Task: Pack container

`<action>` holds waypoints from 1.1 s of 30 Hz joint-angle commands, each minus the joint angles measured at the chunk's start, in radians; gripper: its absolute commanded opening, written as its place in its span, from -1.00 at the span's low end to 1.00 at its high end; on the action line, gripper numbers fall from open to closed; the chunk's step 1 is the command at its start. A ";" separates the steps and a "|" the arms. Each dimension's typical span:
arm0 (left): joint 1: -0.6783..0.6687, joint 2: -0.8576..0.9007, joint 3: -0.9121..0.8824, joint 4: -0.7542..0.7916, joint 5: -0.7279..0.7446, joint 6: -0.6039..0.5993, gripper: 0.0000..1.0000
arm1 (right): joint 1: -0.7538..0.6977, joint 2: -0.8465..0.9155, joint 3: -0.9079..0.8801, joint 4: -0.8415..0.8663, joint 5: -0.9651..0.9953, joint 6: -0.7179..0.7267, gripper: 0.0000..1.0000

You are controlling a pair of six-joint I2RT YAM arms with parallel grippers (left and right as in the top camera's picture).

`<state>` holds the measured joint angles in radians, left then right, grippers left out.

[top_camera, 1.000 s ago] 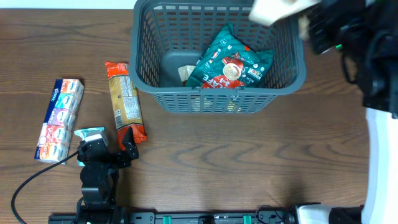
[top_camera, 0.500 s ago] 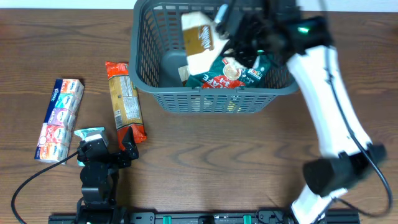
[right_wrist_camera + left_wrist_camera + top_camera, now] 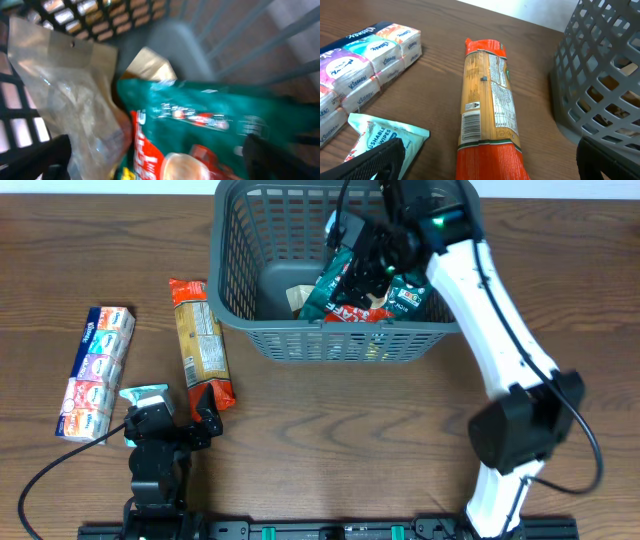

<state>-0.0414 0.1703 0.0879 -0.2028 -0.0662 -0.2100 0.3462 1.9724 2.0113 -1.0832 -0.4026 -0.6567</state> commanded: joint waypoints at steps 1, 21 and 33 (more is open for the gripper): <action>-0.003 0.004 -0.019 -0.023 0.003 -0.032 0.97 | -0.018 -0.211 0.058 0.063 0.107 0.124 0.98; -0.003 0.492 0.877 -0.737 0.013 -0.080 0.97 | -0.639 -0.434 -0.047 -0.209 0.283 0.667 0.98; -0.003 1.041 1.463 -1.107 0.013 0.020 0.97 | -0.640 -0.325 -0.547 0.073 0.208 0.667 0.98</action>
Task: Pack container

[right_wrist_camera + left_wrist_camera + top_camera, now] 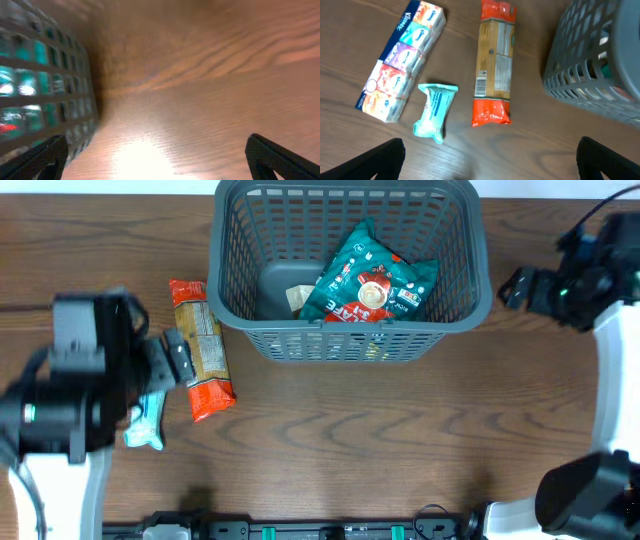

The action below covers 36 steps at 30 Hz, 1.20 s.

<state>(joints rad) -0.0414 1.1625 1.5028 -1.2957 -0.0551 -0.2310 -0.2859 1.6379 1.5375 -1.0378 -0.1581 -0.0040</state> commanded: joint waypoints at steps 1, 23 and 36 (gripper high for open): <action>-0.001 0.068 0.047 0.003 -0.010 0.060 0.97 | -0.007 0.014 -0.113 0.055 -0.037 0.013 0.99; 0.057 0.542 0.040 0.205 0.046 0.032 0.97 | -0.008 0.019 -0.219 0.145 -0.037 -0.046 0.98; 0.077 0.784 0.039 0.307 0.074 0.059 0.97 | -0.008 0.019 -0.219 0.145 -0.037 -0.065 0.98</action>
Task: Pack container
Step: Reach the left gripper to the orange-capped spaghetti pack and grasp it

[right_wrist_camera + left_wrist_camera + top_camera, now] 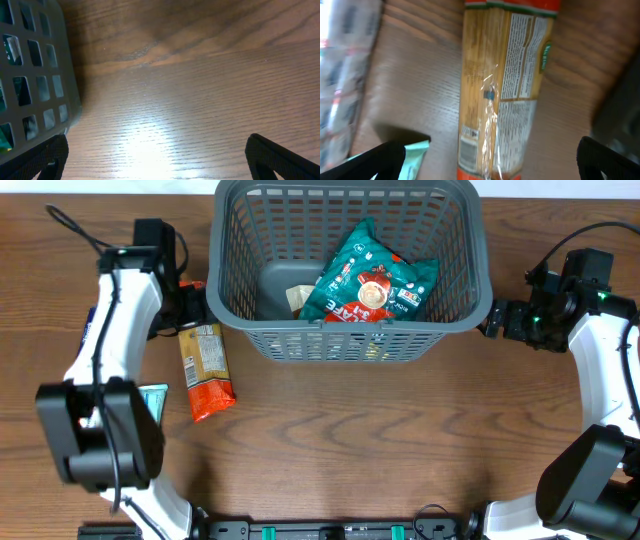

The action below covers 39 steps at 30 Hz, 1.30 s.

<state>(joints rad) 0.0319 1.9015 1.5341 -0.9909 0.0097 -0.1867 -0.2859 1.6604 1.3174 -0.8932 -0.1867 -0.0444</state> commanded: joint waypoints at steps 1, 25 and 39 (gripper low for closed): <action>0.004 0.062 0.007 0.008 0.010 0.014 0.97 | -0.008 -0.003 0.001 0.000 -0.009 -0.024 0.98; 0.003 0.287 -0.008 0.066 0.061 0.037 -0.15 | -0.007 -0.003 0.001 0.004 -0.013 -0.048 0.98; 0.005 0.125 -0.002 -0.002 0.053 0.037 -0.89 | -0.007 -0.003 0.001 0.004 -0.012 -0.066 0.99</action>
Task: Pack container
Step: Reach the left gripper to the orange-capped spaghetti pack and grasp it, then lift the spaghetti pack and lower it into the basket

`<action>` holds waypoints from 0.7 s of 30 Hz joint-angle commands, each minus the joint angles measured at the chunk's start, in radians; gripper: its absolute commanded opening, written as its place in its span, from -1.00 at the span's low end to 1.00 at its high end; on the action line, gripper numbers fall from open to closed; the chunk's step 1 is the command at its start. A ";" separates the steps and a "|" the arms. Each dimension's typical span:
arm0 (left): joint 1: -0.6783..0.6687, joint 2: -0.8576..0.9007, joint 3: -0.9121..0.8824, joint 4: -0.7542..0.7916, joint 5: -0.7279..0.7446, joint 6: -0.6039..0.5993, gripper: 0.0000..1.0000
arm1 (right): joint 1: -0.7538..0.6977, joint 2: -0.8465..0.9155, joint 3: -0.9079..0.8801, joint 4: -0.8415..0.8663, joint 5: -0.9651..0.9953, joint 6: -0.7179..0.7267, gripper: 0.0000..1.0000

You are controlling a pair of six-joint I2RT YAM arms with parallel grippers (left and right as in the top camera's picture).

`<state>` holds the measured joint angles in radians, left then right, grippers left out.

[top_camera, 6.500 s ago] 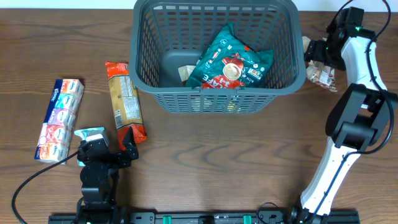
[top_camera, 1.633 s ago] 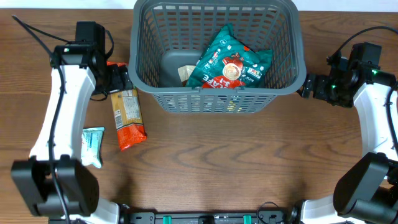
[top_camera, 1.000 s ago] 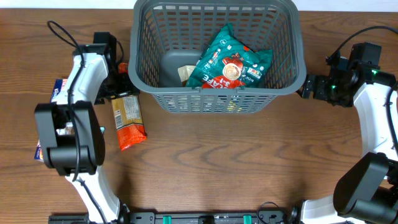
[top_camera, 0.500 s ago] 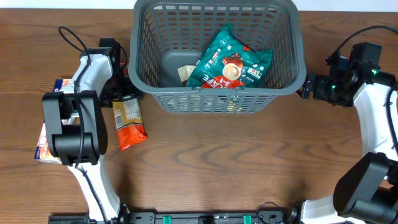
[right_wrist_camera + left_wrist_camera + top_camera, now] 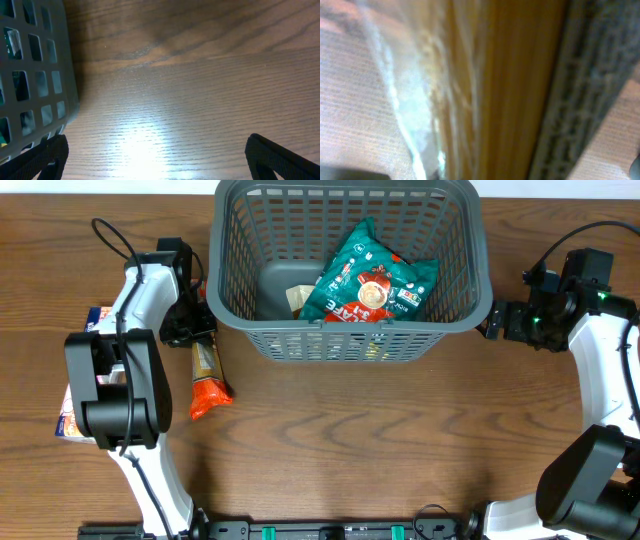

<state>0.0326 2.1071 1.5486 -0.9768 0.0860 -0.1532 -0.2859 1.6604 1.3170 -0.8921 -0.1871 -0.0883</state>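
Note:
A long pack of spaghetti [image 5: 205,365] with red ends lies on the table against the left wall of the grey basket [image 5: 350,338]. My left gripper [image 5: 190,328] is down over its upper half. In the left wrist view the yellow pack [image 5: 510,90] fills the blurred frame, with the basket wall [image 5: 580,75] at its right; only dark finger edges show at the bottom corners, set wide apart. A green snack bag [image 5: 370,280] and a tan packet [image 5: 298,298] lie in the basket. My right gripper [image 5: 495,320] hangs open and empty right of the basket.
A multi-pack of tissues [image 5: 68,420] lies at the far left, mostly under my left arm. The right wrist view shows bare wood under the right gripper [image 5: 157,160] and the basket's corner [image 5: 30,60] at the left.
My left gripper has come down from above the spaghetti pack to close around it. The pack now looks narrower from above, lying nearer the basket wall. The right arm has not moved.
First my right gripper was inside the basket at the green bag while the left rested near the front edge. Then the bag lay in the basket, the right gripper had moved out to the right and the left had risen. After that the left reached the spaghetti pack and now straddles it.

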 commanded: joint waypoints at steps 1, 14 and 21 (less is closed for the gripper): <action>0.004 -0.123 -0.017 -0.017 -0.031 0.003 -0.89 | -0.007 -0.003 0.001 0.003 -0.012 -0.022 0.98; 0.008 -0.604 -0.011 -0.043 -0.132 0.007 -0.89 | -0.007 -0.003 0.001 -0.008 -0.012 -0.022 0.98; 0.001 -0.825 -0.011 0.086 -0.093 0.101 -0.89 | -0.007 -0.003 0.001 -0.017 -0.012 -0.033 0.98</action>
<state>0.0349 1.3754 1.5085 -0.9459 -0.0254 -0.1215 -0.2859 1.6604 1.3170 -0.9047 -0.1871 -0.0994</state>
